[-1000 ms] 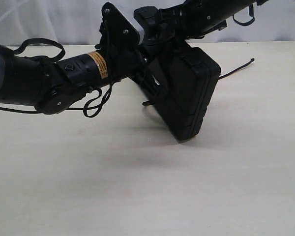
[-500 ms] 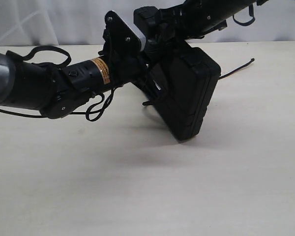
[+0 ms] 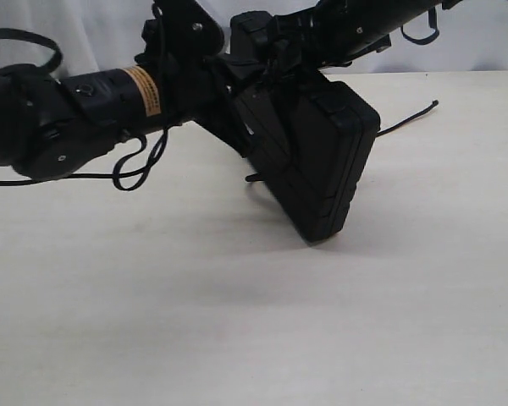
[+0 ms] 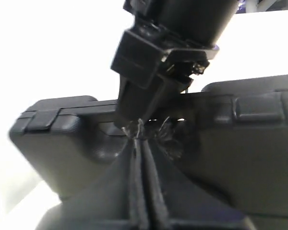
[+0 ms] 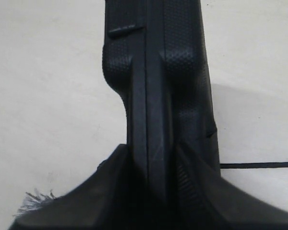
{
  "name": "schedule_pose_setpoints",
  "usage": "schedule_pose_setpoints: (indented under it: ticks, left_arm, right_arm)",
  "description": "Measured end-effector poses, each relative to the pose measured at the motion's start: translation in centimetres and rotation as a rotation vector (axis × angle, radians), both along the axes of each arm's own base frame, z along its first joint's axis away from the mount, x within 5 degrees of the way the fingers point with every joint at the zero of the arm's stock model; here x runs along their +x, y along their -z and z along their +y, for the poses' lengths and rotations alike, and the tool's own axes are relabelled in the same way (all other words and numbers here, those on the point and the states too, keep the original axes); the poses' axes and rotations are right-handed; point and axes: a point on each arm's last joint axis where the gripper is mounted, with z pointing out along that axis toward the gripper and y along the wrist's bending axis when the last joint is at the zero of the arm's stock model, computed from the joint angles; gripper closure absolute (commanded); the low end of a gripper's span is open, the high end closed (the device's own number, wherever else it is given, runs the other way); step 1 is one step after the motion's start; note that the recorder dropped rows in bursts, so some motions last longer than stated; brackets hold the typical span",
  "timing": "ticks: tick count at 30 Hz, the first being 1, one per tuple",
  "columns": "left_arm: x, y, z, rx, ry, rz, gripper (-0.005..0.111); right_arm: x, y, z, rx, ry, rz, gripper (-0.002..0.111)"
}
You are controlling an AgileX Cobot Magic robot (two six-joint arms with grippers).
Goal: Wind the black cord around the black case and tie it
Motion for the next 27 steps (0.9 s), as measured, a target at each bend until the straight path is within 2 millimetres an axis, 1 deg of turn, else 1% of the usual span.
schedule_pose_setpoints:
  ticks: [4, 8, 11, 16, 21, 27]
  left_arm:
    - [-1.9, -1.7, 1.4, 0.002, -0.012, -0.013, 0.107]
    - [-3.8, -4.2, 2.8, -0.04, -0.02, -0.064, 0.107]
    - [-4.8, -5.9, 3.7, -0.066, -0.047, -0.074, 0.107]
    - [-6.3, -7.6, 5.2, -0.037, -0.093, -0.051, 0.107]
    - [-8.2, -9.9, 6.8, -0.046, -0.122, -0.074, 0.107]
    - [-10.3, -11.6, 8.7, -0.031, -0.163, -0.067, 0.107]
  right_arm:
    - [0.0, 0.0, 0.0, 0.0, 0.0, 0.0, 0.081]
    - [0.0, 0.0, 0.0, 0.0, 0.0, 0.0, 0.081]
    - [0.0, 0.0, 0.0, 0.0, 0.0, 0.0, 0.081]
    - [0.0, 0.0, 0.0, 0.0, 0.0, 0.0, 0.081]
    - [0.0, 0.0, 0.0, 0.0, 0.0, 0.0, 0.081]
    - [0.0, 0.0, 0.0, 0.0, 0.0, 0.0, 0.081]
